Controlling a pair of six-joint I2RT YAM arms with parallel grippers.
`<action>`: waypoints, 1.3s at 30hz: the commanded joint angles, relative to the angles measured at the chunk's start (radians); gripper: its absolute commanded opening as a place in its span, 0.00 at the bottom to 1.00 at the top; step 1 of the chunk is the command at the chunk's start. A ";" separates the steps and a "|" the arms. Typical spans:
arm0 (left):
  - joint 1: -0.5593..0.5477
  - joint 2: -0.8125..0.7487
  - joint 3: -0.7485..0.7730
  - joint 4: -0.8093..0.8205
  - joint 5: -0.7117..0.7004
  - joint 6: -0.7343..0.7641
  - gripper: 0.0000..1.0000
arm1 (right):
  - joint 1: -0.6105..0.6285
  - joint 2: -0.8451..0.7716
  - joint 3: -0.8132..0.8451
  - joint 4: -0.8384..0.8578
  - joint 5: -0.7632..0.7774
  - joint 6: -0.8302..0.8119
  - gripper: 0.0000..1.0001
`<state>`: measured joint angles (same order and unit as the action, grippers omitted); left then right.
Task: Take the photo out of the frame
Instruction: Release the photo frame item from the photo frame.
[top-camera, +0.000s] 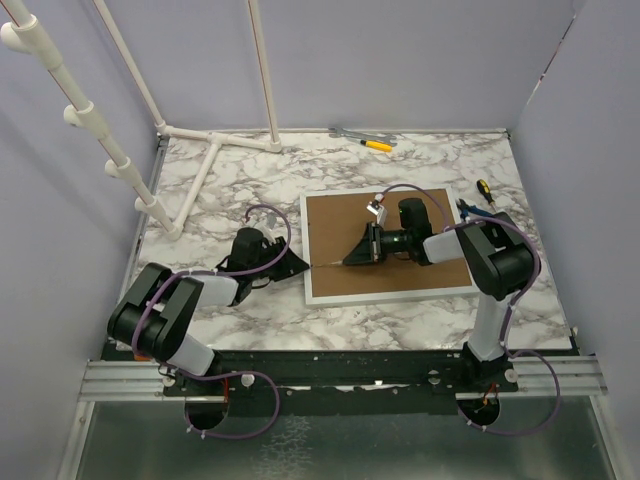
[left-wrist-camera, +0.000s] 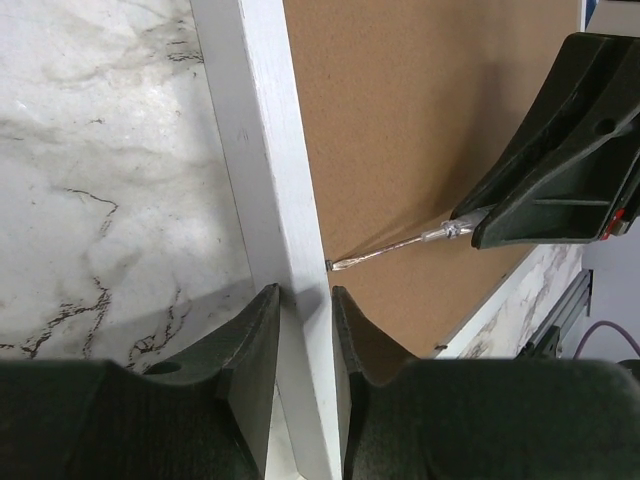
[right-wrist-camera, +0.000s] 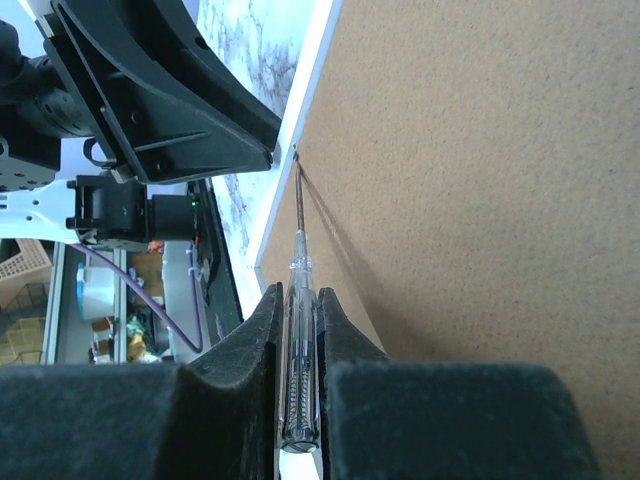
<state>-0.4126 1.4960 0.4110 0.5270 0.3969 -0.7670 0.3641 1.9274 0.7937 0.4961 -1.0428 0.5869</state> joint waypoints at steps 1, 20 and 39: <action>0.000 0.018 0.011 0.045 0.041 -0.011 0.28 | -0.007 0.037 -0.002 0.043 0.012 0.014 0.01; 0.001 0.052 0.028 0.070 0.059 -0.020 0.16 | 0.010 0.077 0.020 0.047 -0.026 0.022 0.01; -0.014 0.105 0.028 0.100 0.082 -0.035 0.13 | 0.057 0.089 0.065 0.052 -0.023 0.053 0.01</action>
<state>-0.3969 1.5635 0.4171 0.6071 0.4232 -0.7933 0.3653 1.9884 0.8333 0.5533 -1.0790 0.6315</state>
